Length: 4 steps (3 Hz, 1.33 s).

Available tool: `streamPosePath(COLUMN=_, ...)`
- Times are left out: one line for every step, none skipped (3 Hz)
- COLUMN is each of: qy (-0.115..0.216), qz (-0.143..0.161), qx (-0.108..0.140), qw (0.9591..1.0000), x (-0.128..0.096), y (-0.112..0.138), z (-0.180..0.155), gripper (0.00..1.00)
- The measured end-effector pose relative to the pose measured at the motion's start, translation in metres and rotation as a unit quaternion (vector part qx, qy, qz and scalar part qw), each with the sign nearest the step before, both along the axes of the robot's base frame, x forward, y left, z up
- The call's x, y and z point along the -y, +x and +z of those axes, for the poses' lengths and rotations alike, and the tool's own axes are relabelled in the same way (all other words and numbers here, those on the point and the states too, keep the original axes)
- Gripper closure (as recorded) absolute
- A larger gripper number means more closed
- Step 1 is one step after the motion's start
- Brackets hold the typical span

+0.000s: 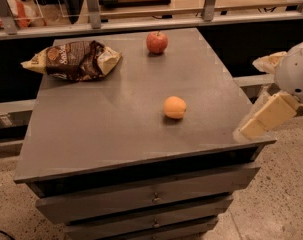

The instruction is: Move orange near brown chip bag

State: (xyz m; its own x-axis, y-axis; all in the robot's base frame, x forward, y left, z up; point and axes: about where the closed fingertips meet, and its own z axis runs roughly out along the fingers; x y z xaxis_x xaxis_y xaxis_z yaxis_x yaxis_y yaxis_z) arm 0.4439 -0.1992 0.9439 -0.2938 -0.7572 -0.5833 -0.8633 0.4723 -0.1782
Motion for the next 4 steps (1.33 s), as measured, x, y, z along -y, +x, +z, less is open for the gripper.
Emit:
streamPosePath(qy=0.061, qz=0.019, qx=0.021, qw=0.9977, x=-0.019, y=0.008, z=-0.019, gripper=0.00)
streamPosePath(qy=0.091, qz=0.042, qx=0.035, qw=0.9943, x=-0.040, y=0.021, z=-0.033, gripper=0.00)
streamPosePath(qy=0.093, qz=0.045, qx=0.039, qw=0.9939, x=-0.042, y=0.022, z=-0.033, gripper=0.00)
streamPosePath(qy=0.101, qz=0.035, qx=0.051, qw=0.9930, x=-0.043, y=0.024, z=-0.031, gripper=0.00)
